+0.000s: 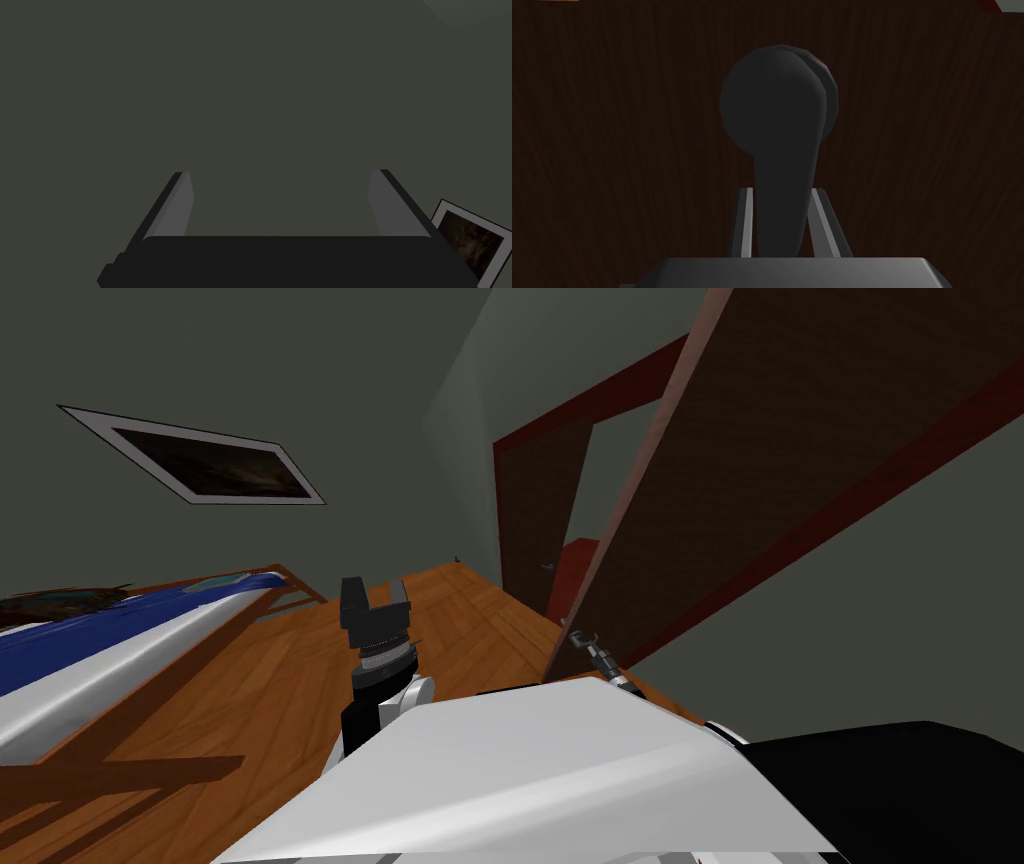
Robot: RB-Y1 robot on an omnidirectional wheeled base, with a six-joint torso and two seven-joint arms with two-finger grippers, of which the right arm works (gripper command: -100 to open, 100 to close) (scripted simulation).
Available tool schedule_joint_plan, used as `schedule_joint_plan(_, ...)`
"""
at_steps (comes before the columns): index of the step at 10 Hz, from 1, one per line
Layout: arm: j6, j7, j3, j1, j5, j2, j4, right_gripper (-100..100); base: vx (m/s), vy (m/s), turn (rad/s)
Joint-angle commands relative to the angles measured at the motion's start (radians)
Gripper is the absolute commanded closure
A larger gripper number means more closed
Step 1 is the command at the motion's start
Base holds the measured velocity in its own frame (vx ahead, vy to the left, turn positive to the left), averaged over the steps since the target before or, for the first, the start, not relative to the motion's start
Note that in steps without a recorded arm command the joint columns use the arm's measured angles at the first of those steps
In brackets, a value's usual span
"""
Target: Pull the door open
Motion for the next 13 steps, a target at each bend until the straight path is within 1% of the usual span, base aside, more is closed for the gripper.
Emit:
schedule_joint_plan(1, -0.011, -0.004, 0.007, 0.016, 0.001, -0.004, -0.017, 100, -0.144, -0.058, 0.108)
schedule_joint_plan(2, 0.0, -0.001, 0.003, 0.01, 0.0, -0.004, -0.01, 100, -0.076, -0.035, 0.032)
schedule_joint_plan(3, 0.017, -0.001, -0.01, -0.006, 0.024, 0.009, -0.012, 100, -0.144, -0.033, 0.032)
schedule_joint_plan(4, 0.017, -0.001, -0.01, -0.006, 0.024, 0.009, -0.012, 100, -0.144, -0.036, 0.062)
schedule_joint_plan(5, 0.037, 0.0, -0.026, -0.024, 0.05, 0.024, -0.016, 100, -0.194, -0.044, 0.042)
schedule_joint_plan(6, 0.037, 0.0, -0.026, -0.023, 0.05, 0.024, -0.064, 100, -0.181, -0.045, 0.026)
schedule_joint_plan(7, 0.037, 0.0, -0.026, -0.024, 0.05, 0.024, -0.016, 100, -0.065, -0.015, 0.012)
schedule_joint_plan(9, 0.037, 0.0, -0.026, -0.024, 0.05, 0.024, -0.012, 100, 0.01, 0.004, -0.02)
schedule_joint_plan(10, 0.062, 0.002, -0.045, -0.048, 0.083, 0.042, -0.021, 100, -0.109, -0.036, 0.05)
schedule_joint_plan(11, 0.069, 0.003, -0.051, -0.054, 0.092, 0.047, -0.022, 100, -0.193, -0.047, 0.089)
schedule_joint_plan(12, 0.069, 0.003, -0.051, -0.054, 0.092, 0.047, 0.009, 100, -0.132, -0.027, 0.051)
schedule_joint_plan(13, 0.069, 0.003, -0.051, -0.054, 0.092, 0.047, -0.006, 100, -0.042, -0.014, -0.02)
